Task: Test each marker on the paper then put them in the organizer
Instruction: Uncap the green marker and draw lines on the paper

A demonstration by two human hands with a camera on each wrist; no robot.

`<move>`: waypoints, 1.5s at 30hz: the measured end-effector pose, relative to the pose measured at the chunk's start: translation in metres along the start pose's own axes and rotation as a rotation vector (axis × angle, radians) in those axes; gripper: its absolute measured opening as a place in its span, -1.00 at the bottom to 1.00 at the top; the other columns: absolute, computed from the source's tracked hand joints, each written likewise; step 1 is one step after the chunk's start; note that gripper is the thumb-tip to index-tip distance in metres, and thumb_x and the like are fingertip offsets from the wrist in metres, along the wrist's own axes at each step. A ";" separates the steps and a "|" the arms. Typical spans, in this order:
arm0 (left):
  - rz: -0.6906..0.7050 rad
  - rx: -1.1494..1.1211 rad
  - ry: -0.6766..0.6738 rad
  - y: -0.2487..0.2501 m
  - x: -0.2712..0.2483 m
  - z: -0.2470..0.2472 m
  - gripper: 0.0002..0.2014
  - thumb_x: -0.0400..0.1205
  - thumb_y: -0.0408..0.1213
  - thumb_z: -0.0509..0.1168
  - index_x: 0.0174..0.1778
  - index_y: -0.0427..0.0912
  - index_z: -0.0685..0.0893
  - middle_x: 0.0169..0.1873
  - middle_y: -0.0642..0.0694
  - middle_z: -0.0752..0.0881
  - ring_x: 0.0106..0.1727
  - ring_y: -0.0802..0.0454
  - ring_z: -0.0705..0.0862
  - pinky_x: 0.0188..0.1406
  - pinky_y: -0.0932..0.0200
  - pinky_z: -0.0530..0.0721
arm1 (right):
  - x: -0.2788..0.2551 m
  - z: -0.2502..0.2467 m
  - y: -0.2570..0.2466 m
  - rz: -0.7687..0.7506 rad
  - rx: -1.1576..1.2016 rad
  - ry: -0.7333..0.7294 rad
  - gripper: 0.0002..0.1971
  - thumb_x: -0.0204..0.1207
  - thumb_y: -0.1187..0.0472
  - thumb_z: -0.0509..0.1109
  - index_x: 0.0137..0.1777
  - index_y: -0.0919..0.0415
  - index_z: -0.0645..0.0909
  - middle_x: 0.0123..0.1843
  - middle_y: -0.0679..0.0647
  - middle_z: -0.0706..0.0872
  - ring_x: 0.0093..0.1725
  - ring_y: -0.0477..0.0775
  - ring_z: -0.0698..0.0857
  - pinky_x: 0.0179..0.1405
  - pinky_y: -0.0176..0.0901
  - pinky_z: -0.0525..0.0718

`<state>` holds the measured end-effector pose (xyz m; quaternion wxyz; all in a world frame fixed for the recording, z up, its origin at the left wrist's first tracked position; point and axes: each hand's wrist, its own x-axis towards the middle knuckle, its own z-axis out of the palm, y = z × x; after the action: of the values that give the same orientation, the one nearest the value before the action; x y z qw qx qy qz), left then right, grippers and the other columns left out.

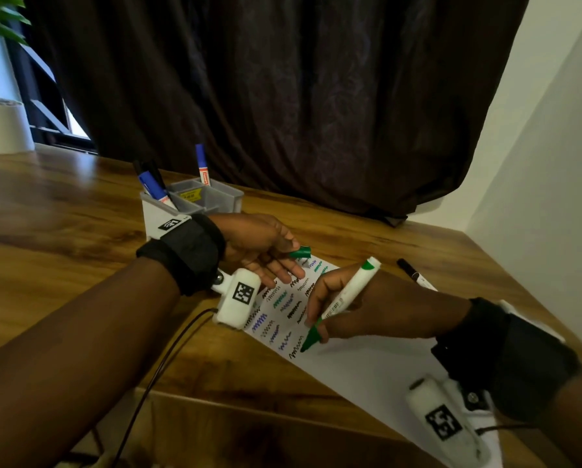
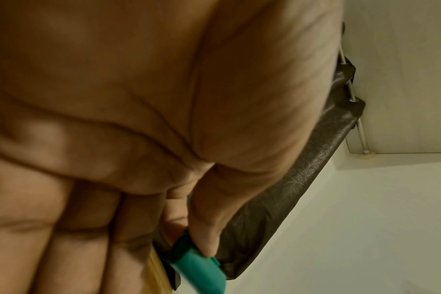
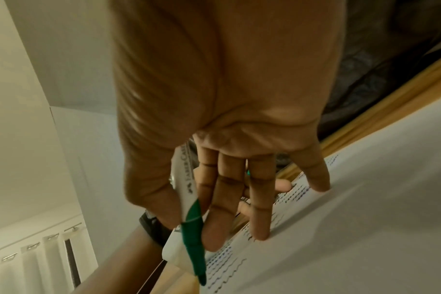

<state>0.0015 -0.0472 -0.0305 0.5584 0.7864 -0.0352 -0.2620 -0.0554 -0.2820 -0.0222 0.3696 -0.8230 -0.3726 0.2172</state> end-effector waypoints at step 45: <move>-0.006 0.014 -0.007 0.000 0.001 0.000 -0.83 0.78 -0.25 0.16 0.16 -0.21 0.63 0.18 -0.30 0.81 0.07 -0.15 0.79 -0.01 -0.07 0.79 | 0.004 -0.005 0.009 0.021 -0.143 -0.012 -0.89 0.47 0.26 0.65 -0.12 0.02 0.82 0.01 -0.10 0.89 0.14 -0.11 0.84 -0.07 -0.25 0.78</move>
<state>0.0030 -0.0475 -0.0307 0.5518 0.7895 -0.0369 -0.2662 -0.0456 -0.2851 -0.0265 0.3055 -0.8498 -0.3808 0.1988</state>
